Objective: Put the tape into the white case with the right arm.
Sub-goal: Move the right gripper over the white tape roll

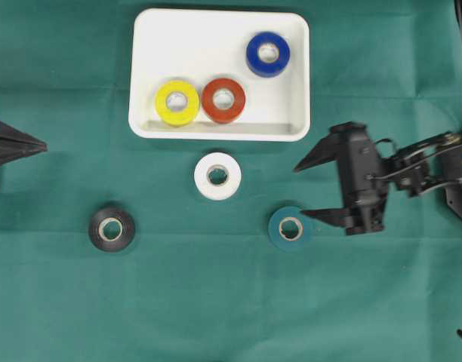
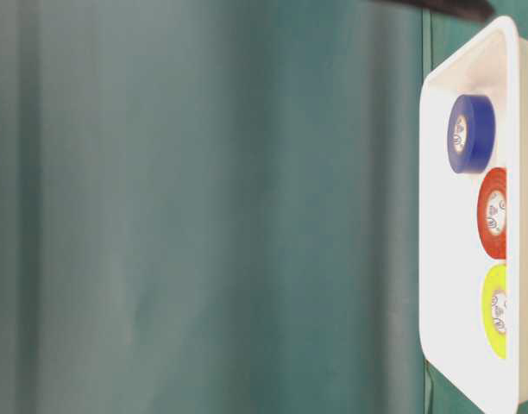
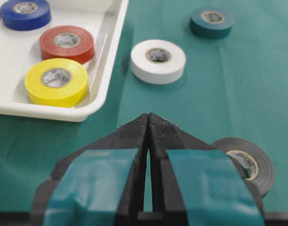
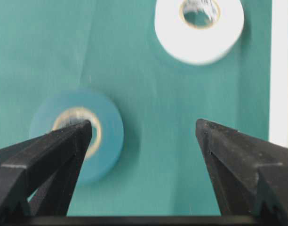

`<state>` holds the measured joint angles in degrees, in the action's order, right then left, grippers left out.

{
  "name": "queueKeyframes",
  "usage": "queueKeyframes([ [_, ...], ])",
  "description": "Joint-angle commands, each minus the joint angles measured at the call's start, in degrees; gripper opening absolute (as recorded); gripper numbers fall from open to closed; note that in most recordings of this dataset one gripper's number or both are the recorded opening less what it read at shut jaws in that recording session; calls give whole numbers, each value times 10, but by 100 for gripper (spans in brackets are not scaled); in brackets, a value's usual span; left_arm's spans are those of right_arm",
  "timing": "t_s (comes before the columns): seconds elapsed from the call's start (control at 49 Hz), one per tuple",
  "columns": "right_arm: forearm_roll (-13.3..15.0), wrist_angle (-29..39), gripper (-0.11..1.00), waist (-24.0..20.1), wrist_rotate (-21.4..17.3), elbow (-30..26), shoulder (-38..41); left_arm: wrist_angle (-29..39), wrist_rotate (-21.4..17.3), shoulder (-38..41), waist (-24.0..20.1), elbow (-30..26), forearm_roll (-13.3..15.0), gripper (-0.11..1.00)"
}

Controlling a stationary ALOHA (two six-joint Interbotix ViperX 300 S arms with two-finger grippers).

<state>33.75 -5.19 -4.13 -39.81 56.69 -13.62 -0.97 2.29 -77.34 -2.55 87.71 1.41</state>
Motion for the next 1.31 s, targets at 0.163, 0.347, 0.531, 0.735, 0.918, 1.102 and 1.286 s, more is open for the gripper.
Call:
queueKeyframes([
  [0.163, 1, -22, 62, -1, 1, -90, 89, -4, 0, 4, -2, -6, 1, 0],
  [0.347, 1, -22, 62, -1, 0, -149, 148, -4, 0, 4, -2, -6, 1, 0],
  [0.531, 1, -22, 62, -1, 0, -199, 192, -4, 0, 4, -2, -6, 1, 0],
  [0.735, 0, -22, 62, -2, 0, -231, 224, -4, 0, 4, -2, -6, 1, 0],
  [0.918, 0, -20, 62, -2, -2, -243, 239, -4, 0, 4, -2, -4, 1, 0],
  [1.102, 1, -2, 62, -2, -7, -248, 249, -4, 0, 4, -2, -4, 1, 0],
  [1.286, -2, 69, 62, -3, -8, -266, 265, -4, 0, 4, -2, -4, 1, 0],
])
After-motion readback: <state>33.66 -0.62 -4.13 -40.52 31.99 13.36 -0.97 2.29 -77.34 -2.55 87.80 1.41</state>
